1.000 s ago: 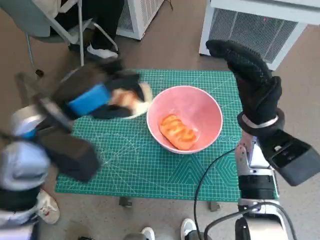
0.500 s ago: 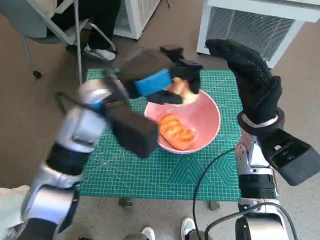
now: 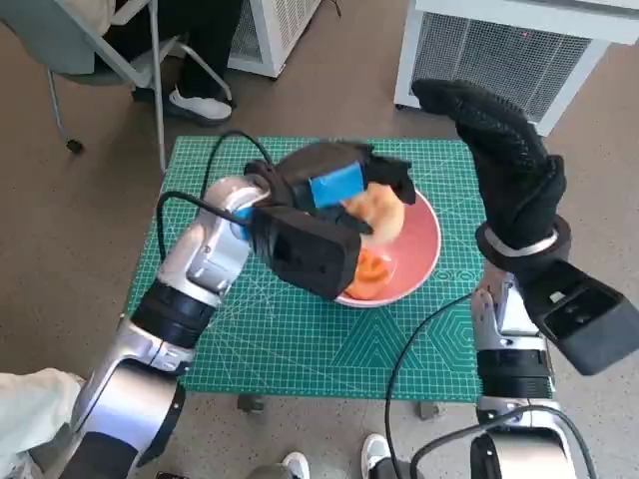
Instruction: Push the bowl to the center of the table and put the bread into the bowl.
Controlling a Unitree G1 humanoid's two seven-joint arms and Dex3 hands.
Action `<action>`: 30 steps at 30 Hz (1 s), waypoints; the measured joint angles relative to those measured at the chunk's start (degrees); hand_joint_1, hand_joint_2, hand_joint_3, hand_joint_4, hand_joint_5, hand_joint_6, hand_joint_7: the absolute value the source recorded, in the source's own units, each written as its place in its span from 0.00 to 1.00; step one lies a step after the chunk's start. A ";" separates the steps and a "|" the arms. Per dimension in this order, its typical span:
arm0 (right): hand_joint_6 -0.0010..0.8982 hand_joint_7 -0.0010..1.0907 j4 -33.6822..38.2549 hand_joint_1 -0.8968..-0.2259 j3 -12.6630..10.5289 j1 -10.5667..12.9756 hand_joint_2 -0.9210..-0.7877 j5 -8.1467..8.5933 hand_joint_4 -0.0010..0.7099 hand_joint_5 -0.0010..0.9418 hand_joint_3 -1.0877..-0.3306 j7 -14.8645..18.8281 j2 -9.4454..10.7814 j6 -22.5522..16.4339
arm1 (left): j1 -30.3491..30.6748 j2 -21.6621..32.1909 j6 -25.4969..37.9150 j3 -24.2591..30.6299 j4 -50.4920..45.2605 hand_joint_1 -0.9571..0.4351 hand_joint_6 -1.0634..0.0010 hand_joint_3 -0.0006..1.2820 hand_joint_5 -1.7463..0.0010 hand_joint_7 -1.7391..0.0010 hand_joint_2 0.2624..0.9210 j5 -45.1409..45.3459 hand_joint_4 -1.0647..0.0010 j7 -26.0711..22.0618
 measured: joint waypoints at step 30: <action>0.00 0.56 -3.11 0.49 -0.10 -0.71 0.00 -0.67 0.33 0.06 0.40 -3.15 -0.55 1.81 | 14.31 -8.86 -18.32 19.17 -9.55 0.33 0.84 0.23 0.99 0.94 1.00 -20.45 0.91 19.78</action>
